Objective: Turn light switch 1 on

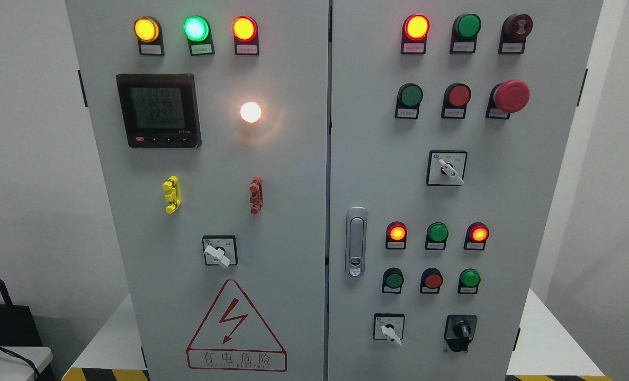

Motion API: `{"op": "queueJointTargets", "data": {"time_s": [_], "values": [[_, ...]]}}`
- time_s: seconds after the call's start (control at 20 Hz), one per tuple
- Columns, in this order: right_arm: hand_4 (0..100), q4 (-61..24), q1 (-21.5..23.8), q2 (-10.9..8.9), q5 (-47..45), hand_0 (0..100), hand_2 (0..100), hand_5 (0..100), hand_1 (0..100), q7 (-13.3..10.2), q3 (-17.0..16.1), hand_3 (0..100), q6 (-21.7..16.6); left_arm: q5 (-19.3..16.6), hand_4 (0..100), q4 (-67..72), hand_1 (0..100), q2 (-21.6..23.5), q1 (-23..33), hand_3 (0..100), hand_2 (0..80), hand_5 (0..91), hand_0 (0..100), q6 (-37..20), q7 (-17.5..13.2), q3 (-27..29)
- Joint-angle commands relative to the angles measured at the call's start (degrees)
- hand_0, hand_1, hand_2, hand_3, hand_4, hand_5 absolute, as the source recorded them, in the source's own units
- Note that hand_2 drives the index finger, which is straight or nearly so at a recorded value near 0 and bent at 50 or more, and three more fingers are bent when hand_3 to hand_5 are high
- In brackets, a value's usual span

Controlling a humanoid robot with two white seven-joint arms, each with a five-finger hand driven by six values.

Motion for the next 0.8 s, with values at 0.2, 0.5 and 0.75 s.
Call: {"op": "queueJointTargets", "data": {"time_s": [0.2,0.5,0.75], "values": [[0,0.0,0.0,0.0,-1.0,12,0,0,39,0.0,0.0,0,-0.1,-0.3,21,44.7,3,3.3,1.5,12,0.0,2.3,45,0.2,0.2,2.5],[0,0.0,0.0,0.0,-1.0,12,0,0,39,0.0,0.0,0,-0.1,-0.5,14,59.0,3,2.4,-0.9,4,0.0,0.0,47,0.4,0.4,-9.2],[0,0.0,0.0,0.0,-1.0,12,0,0,39,0.0,0.0,0,-0.1,-0.6,7,63.0,3,-1.6,-1.9,0,0.0,0.0,49,0.5,5.2,-21.3]]}}
